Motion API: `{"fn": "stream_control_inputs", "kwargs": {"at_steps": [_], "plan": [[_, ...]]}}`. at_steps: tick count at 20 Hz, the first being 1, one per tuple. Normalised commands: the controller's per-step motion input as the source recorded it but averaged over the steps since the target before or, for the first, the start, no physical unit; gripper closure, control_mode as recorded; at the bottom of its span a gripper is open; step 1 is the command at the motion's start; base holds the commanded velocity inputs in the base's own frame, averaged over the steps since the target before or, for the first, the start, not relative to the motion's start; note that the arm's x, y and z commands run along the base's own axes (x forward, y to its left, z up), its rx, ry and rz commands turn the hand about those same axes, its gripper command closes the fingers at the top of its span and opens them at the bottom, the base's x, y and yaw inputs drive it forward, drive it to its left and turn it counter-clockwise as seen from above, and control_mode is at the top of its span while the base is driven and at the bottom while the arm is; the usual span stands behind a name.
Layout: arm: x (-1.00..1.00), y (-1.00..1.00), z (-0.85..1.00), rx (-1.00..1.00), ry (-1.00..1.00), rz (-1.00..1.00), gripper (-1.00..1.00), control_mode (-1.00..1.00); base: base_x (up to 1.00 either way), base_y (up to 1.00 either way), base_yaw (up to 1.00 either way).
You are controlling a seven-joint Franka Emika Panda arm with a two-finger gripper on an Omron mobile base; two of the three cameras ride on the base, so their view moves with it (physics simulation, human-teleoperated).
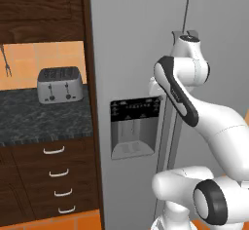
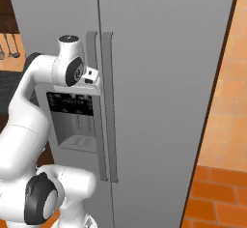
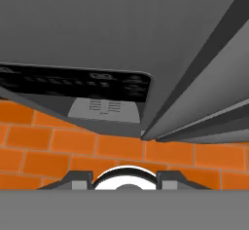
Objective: Take the strawberry from the fridge and place it on top of the pancake, located on the dining counter.
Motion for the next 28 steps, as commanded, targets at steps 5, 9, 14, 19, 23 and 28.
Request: {"fn": "stream_control_inputs", "kwargs": {"at_steps": [5,9,14,19,23,28], "plan": [[0.0,0.0,0.0,0.0,0.0,0.0,-1.0,1.0,-0.38,-0.01,0.0],[0.0,0.0,0.0,0.0,0.0,0.0,-1.0,1.0,-0.43,-0.01,0.0],[0.0,0.0,0.0,0.0,0.0,0.0,-1.0,1.0,-0.12,-0.31,0.0],[0.0,0.0,0.0,0.0,0.0,0.0,-1.0,1.0,-0.03,-0.53,0.0],[0.0,0.0,0.0,0.0,0.0,0.0,-1.0,1.0,-0.33,-0.17,-0.17],[0.0,0.0,0.0,0.0,0.0,0.0,-1.0,1.0,-0.5,0.0,-0.14]]}}
